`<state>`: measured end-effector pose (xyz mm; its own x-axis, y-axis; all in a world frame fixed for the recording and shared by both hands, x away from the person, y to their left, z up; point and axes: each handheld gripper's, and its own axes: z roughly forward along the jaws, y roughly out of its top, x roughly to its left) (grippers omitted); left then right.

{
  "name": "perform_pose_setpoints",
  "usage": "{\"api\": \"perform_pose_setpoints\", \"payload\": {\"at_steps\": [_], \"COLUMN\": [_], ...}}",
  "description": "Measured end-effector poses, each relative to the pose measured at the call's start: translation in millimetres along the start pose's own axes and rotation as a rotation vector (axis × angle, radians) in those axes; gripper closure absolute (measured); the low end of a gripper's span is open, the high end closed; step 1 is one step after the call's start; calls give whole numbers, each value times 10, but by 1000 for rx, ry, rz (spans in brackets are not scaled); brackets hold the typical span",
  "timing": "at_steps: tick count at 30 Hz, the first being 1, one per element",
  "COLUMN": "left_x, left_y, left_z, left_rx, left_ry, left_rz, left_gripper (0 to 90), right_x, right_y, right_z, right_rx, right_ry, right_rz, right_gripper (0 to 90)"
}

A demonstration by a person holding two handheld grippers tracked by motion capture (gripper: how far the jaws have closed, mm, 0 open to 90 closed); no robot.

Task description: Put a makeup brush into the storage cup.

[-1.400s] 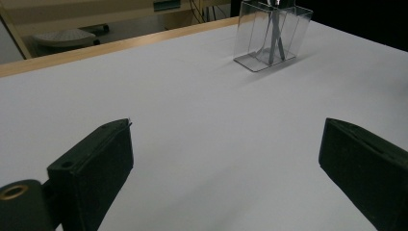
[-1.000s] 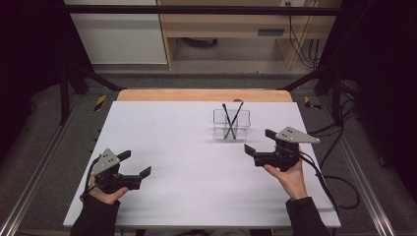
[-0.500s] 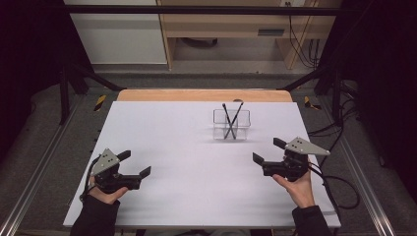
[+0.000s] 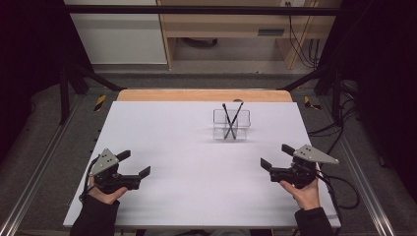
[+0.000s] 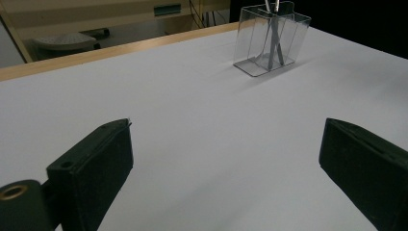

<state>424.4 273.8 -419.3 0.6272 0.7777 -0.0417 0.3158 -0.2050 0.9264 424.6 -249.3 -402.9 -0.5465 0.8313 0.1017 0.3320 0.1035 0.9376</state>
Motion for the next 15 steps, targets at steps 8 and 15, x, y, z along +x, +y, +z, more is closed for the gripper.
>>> {"api": "perform_pose_setpoints", "payload": {"at_steps": [8, 15], "left_x": [23, 26], "left_y": [-6, -17], "left_z": [-16, -4], "left_rx": [-9, -6], "left_ry": [0, 0], "left_rz": [-11, -13], "left_gripper": [44, 44], "right_x": [-47, -66], "right_y": [-88, -103], "right_z": [-35, -36], "right_rx": [7, 8], "right_ry": [-5, -13], "right_rz": [9, 16], "right_gripper": [54, 53]}}
